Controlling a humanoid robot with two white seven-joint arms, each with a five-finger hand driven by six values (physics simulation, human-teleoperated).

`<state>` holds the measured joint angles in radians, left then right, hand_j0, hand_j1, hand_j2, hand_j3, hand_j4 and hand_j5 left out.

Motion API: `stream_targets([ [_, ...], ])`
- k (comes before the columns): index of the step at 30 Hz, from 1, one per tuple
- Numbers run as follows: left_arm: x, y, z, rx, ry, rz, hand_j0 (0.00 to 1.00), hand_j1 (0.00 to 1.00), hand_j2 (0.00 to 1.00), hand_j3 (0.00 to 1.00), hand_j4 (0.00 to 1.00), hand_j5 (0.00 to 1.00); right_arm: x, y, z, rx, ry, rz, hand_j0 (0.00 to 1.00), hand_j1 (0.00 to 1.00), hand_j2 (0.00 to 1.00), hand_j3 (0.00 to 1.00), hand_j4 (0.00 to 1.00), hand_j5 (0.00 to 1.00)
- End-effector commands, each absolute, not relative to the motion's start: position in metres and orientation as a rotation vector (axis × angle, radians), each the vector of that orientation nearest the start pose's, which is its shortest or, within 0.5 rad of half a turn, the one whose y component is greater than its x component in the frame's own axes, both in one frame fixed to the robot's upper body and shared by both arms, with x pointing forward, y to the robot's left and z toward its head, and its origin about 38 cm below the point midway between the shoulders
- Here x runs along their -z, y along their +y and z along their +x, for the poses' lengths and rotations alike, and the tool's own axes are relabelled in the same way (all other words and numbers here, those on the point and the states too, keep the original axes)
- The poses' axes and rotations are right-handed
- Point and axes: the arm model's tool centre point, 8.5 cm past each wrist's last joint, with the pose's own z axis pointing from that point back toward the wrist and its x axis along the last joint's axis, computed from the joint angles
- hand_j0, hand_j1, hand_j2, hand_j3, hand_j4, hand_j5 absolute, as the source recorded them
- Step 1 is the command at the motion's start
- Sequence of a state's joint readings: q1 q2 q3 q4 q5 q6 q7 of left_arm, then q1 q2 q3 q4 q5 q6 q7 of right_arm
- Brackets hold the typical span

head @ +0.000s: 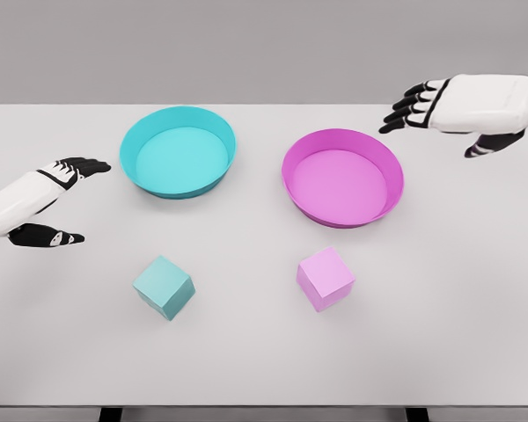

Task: Place the blocks in the corresponding plates according to their colors

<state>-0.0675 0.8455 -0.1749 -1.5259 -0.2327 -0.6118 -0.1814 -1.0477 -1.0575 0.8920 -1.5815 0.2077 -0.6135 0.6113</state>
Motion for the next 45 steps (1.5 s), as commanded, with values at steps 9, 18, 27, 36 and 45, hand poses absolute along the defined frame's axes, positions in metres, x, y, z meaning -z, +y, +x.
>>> stream_targets([
  [9, -0.175, 0.388, 0.355, 1.566, -1.613, 0.389, 1.0, 1.0, 1.0, 1.0, 1.0, 1.0, -0.358, -0.321, 0.422, 2.99, 1.738, 0.752, 1.0, 1.0, 1.0, 1.0, 1.0, 1.0],
  [18, -0.219, 0.361, 0.383, 1.885, -1.504, 0.377, 1.0, 1.0, 1.0, 1.0, 1.0, 1.0, -0.361, -0.297, 0.388, 2.964, 1.552, 0.666, 1.0, 1.0, 1.0, 1.0, 1.0, 1.0],
  [27, -0.242, 0.29, 0.405, 2.15, -1.442, 0.112, 1.0, 1.0, 1.0, 1.0, 1.0, 1.0, -0.314, -0.229, 0.391, 2.942, 1.46, 0.342, 1.0, 1.0, 1.0, 1.0, 1.0, 1.0],
  [36, -0.27, 0.262, 0.37, 2.296, -1.501, 0.06, 1.0, 1.0, 1.0, 1.0, 1.0, 1.0, -0.285, -0.201, 0.385, 2.945, 1.391, 0.174, 1.0, 1.0, 1.0, 1.0, 1.0, 1.0],
  [45, -0.252, 0.264, 0.366, 2.329, -1.442, 0.066, 1.0, 1.0, 1.0, 1.0, 1.0, 1.0, -0.275, -0.178, 0.381, 2.909, 1.374, 0.094, 1.0, 1.0, 1.0, 1.0, 1.0, 1.0],
])
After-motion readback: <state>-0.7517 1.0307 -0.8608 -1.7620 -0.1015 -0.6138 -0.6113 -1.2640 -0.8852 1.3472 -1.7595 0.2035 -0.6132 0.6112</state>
